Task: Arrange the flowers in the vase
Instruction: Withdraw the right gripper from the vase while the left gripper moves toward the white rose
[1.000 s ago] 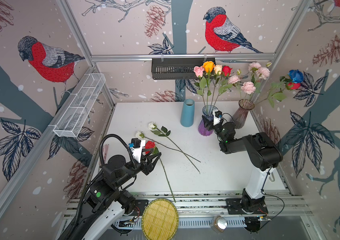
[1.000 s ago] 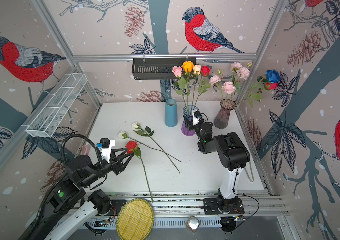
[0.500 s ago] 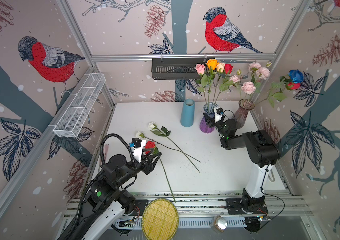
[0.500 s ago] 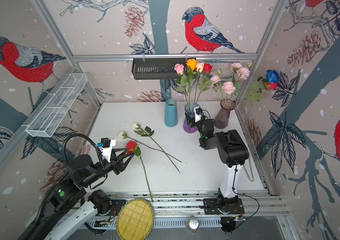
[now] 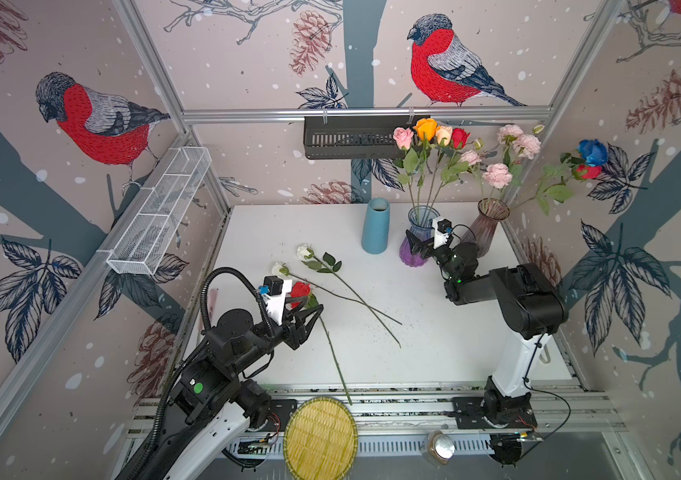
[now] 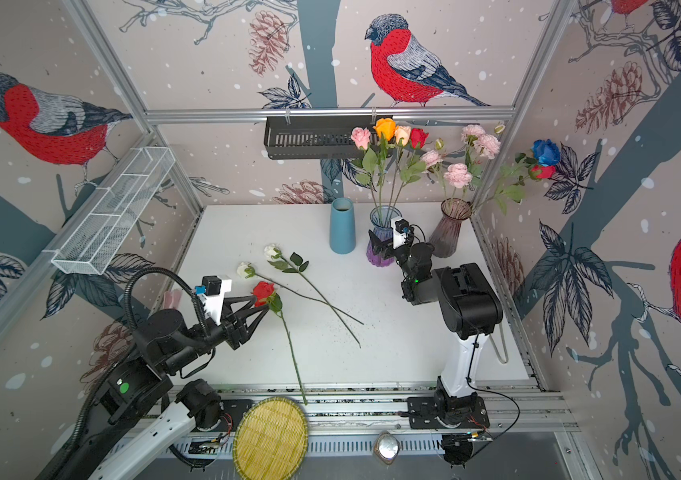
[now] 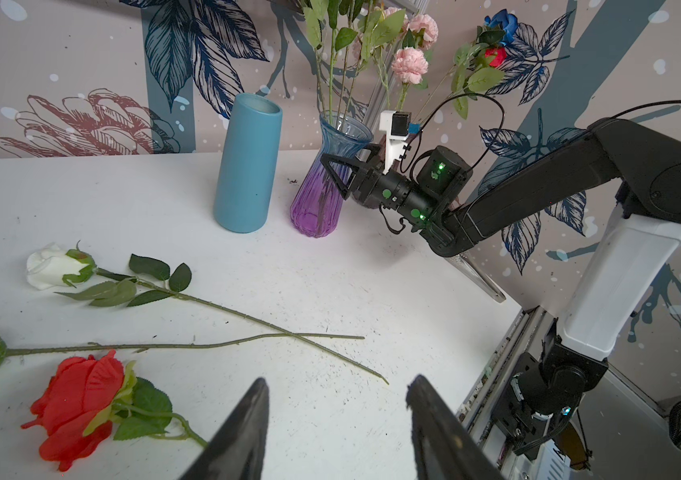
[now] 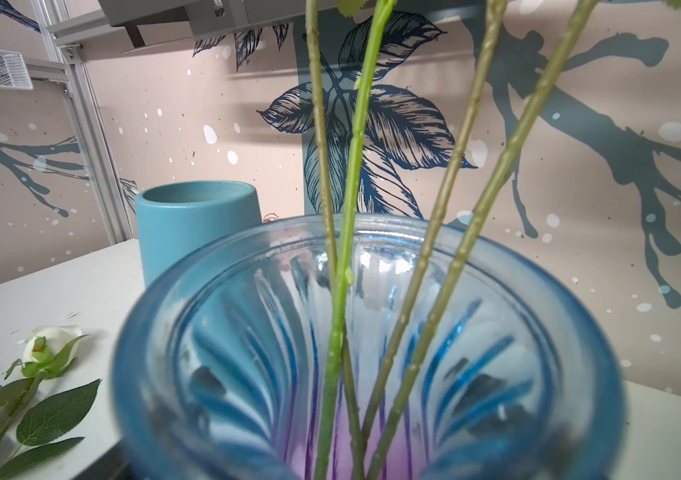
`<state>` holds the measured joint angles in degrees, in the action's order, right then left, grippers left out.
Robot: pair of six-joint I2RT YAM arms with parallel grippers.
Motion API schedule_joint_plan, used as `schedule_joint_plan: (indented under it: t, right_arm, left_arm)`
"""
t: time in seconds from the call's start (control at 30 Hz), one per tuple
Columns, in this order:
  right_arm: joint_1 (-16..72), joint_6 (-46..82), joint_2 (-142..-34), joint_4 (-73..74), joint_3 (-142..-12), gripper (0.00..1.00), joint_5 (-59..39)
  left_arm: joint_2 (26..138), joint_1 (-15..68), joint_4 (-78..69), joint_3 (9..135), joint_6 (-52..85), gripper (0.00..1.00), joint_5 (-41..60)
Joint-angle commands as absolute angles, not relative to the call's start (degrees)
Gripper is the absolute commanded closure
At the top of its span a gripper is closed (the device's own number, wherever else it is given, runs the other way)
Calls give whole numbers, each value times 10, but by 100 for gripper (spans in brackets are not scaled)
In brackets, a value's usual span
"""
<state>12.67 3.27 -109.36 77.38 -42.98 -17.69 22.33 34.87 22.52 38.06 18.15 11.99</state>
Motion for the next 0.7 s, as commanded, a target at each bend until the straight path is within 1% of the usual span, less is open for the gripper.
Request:
schedule_joint_plan:
  t: [0.0, 0.17, 0.33, 0.4, 0.5, 0.53, 0.6, 0.67]
  right_arm:
    - [127, 43, -1068, 810, -413, 1, -179]
    - [130, 54, -999, 819, -348, 1, -164]
    - [147, 65, -869, 796, -237, 0, -106]
    - [157, 68, -791, 735, -203, 0, -75]
    - [183, 68, -671, 531, -201, 1, -38]
    - [192, 64, -641, 494, -197, 1, -31]
    - [215, 52, -573, 433, -193, 1, -35]
    - [243, 22, -530, 386, -204, 2, -51]
  left_arm:
    - [223, 348, 210, 381, 180, 46, 124]
    - [236, 348, 207, 380, 181, 45, 129]
    - [269, 347, 207, 383, 180, 45, 139]
    - [281, 347, 208, 383, 181, 45, 133]
    - [312, 347, 218, 390, 182, 45, 112]
    - [325, 347, 220, 393, 182, 46, 110]
    - [351, 347, 219, 397, 174, 45, 112]
    - [367, 347, 210, 395, 172, 47, 112]
